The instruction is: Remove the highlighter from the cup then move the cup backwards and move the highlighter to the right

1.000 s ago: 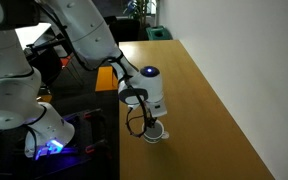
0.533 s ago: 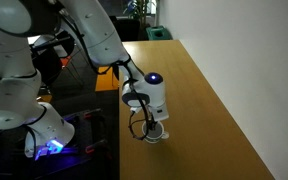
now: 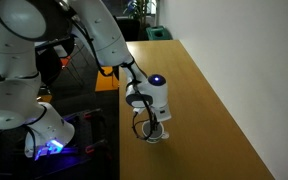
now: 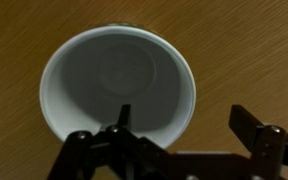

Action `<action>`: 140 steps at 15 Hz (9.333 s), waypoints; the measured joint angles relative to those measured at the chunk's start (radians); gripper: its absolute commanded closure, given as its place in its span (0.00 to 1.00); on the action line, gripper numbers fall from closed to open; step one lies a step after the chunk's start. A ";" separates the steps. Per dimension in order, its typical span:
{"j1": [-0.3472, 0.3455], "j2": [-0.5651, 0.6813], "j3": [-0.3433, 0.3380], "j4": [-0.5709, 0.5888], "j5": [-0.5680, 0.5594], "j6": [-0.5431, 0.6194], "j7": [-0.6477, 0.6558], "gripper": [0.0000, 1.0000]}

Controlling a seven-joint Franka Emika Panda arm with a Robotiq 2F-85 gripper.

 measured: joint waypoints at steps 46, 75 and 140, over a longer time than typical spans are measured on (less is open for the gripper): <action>0.149 0.176 -0.089 0.367 -0.137 -0.325 0.003 0.97; 0.239 0.334 -0.044 0.625 -0.262 -0.367 -0.201 0.97; 0.290 -0.101 0.035 0.162 -0.297 -0.398 0.018 0.00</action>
